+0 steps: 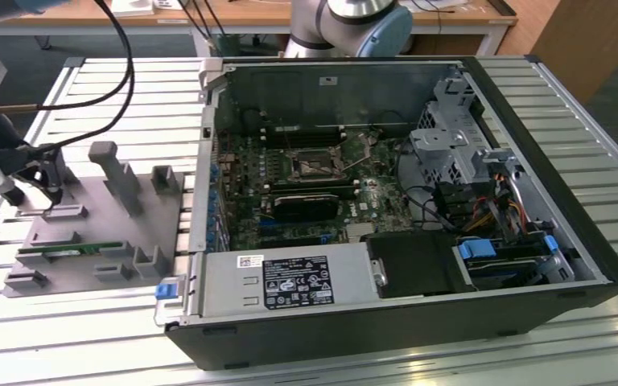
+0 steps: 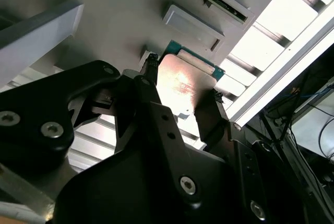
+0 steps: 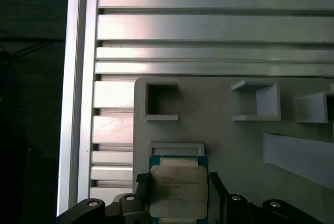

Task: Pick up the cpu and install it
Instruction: 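Pick up the cpu and move it towards the insertion slot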

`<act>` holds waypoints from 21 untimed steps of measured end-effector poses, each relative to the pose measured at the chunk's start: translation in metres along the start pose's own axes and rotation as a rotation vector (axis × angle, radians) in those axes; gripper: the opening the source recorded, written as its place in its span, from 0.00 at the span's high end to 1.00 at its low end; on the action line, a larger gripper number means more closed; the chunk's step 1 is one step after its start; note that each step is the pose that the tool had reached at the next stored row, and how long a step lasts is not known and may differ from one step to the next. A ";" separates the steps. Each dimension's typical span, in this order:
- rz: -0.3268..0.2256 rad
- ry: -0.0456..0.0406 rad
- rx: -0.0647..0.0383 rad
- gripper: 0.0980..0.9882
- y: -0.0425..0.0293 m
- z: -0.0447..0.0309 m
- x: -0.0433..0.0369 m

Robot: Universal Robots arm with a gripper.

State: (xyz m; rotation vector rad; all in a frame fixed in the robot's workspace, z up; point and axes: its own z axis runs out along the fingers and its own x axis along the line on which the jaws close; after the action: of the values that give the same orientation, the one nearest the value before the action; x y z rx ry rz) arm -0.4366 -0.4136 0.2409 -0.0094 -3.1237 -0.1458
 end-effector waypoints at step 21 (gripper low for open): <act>0.000 0.0000 -0.005 0.51 0.0014 -0.0153 0.0002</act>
State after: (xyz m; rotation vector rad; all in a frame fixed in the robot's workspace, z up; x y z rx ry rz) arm -0.4366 -0.4136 0.2563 -0.0093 -3.1233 -0.1534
